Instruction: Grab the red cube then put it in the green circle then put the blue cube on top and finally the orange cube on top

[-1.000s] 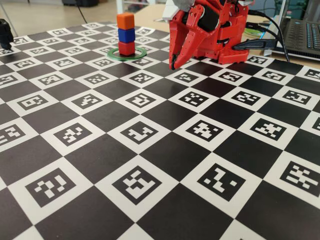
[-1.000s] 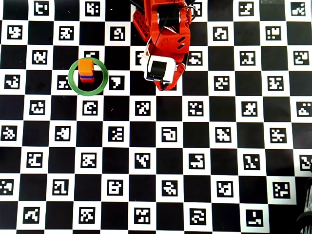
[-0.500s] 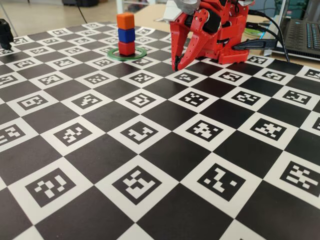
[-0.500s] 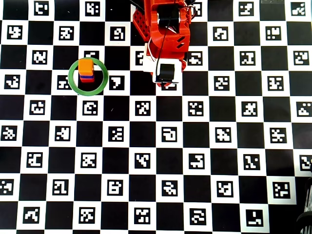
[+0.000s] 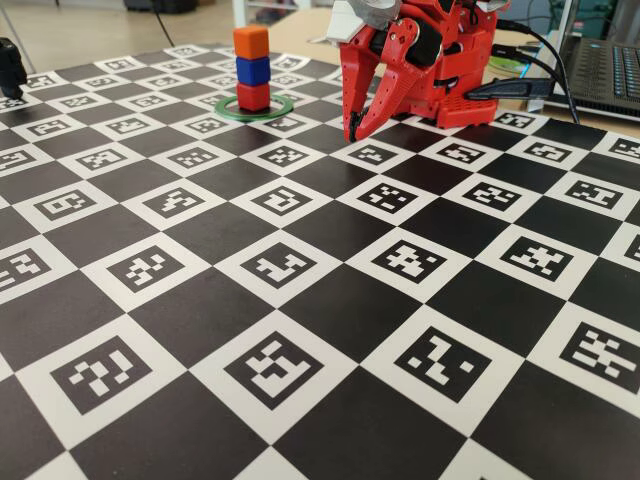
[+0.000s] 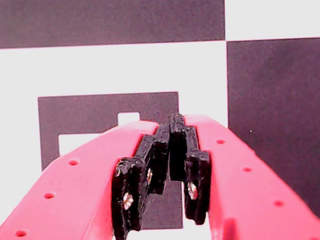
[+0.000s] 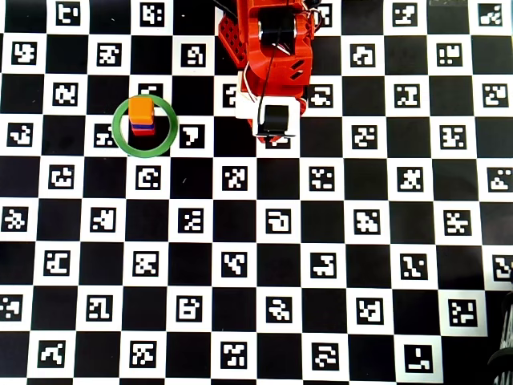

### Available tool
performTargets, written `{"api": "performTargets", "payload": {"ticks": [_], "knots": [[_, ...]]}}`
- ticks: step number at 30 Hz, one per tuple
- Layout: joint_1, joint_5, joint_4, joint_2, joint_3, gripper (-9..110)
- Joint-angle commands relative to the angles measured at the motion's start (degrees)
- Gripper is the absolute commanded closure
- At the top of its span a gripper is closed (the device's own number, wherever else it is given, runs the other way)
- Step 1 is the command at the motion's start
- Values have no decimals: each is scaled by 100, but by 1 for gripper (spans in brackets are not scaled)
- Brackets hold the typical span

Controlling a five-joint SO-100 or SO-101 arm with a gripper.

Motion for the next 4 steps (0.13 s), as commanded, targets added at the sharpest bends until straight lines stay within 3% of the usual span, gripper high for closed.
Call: {"api": "performTargets", "payload": {"ticks": [1, 4], "knots": [[26, -26, 589, 290, 246, 106], [26, -26, 589, 290, 246, 106]]}}
